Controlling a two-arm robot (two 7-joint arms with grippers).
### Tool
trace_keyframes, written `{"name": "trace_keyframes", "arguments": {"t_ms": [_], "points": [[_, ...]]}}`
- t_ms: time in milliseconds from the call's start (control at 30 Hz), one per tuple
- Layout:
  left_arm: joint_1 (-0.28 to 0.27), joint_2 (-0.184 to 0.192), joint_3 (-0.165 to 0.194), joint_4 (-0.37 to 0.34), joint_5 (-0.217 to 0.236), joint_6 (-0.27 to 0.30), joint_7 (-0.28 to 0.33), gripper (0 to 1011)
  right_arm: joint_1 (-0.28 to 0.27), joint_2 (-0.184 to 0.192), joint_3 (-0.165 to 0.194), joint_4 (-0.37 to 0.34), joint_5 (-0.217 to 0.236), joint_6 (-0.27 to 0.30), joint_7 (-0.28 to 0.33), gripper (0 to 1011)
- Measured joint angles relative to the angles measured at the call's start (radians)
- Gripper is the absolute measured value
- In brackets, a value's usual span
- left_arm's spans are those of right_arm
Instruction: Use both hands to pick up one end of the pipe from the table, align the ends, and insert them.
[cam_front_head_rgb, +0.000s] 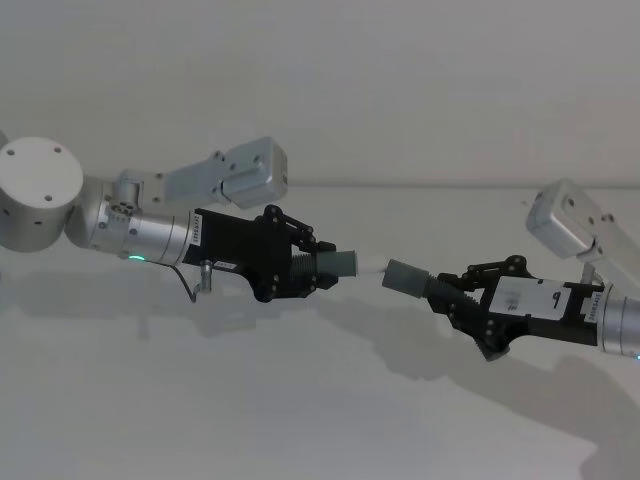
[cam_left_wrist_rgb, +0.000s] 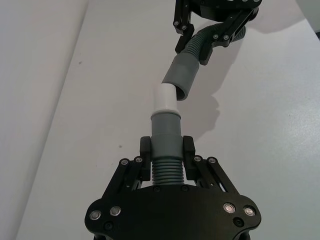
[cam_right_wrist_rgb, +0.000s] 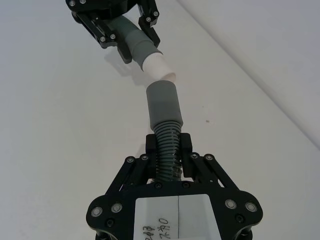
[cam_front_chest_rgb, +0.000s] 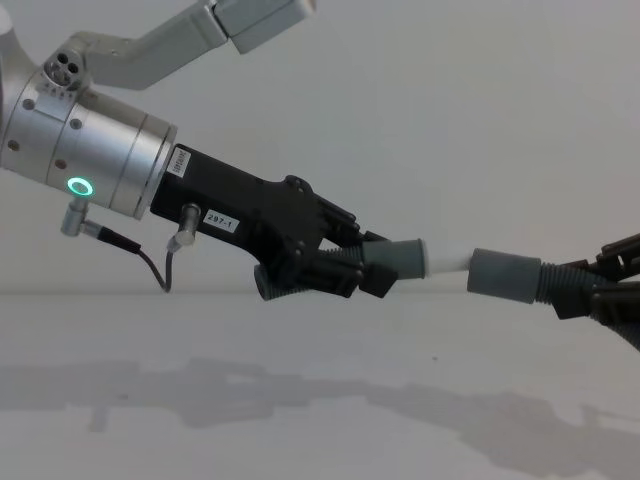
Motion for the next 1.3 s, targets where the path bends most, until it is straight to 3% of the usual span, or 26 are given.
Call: {"name": "trace_keyframes", "arguments": {"t_ms": [1300], "points": [[-0.014, 0.018, 0.038, -0.011, -0.014, -0.003, 0.003, 357, 0.014, 0.025, -0.019, -0.047, 0.042, -0.025, -0.004, 263]]}}
